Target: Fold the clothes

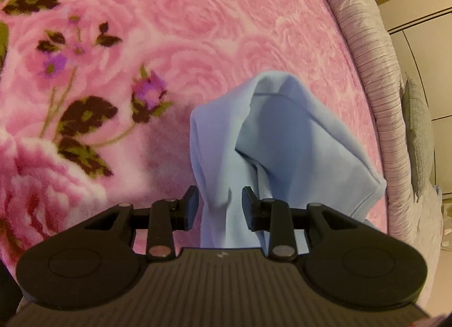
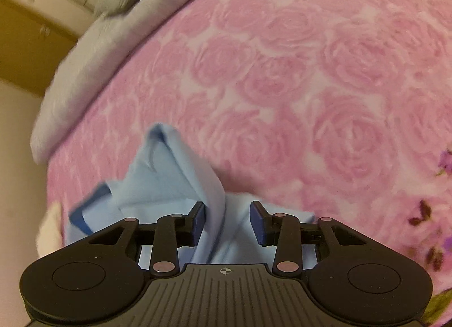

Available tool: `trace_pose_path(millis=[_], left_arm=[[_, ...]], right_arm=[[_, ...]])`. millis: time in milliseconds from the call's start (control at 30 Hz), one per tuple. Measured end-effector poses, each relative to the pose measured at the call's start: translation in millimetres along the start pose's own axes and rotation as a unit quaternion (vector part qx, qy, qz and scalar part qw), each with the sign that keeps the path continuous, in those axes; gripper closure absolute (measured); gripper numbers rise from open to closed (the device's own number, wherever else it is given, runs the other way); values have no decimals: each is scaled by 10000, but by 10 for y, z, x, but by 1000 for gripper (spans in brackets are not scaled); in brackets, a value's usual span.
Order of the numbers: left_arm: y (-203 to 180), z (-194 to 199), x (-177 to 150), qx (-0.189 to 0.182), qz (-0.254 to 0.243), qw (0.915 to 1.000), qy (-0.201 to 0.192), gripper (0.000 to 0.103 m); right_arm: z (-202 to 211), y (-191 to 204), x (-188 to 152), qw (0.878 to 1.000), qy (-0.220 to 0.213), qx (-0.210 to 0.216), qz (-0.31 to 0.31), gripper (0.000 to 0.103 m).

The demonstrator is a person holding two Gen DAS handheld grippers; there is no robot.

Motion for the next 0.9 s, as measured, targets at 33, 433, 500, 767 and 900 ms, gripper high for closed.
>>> trace_pose_path(millis=[33,433,500,767,900], left_arm=[[-3,-5,2,-1,-49,10000,16,76],[-52,-5,70,-52,-370,9993,40,76],[-71,-8,75,-73,-435,9990,37,76],[-93,-71,60,-118,-542,9983,152,76],[-16,-191,17,-100,-384,9987,327,76]], right_arm=[[-5,13,40,10000,-49,6,24,64],[-64,39,325,9990,-336,224,-166,64],[-61,-25,251,9996,-194,135,-168,64],[-160,-2,-92,9994,275,119,169,64],[-309,239,-43,9978,215,277,556,64]])
Point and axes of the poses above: each gripper's, at about its wrist camera, not at the fingertips, and z roughly against the way its jaws point, y to its left, x to its top, the point moved 8 cm from there along -z, roughly the way its jaws point, and after that the axes turned 5 degrees about -x, right-handed, at the moved point
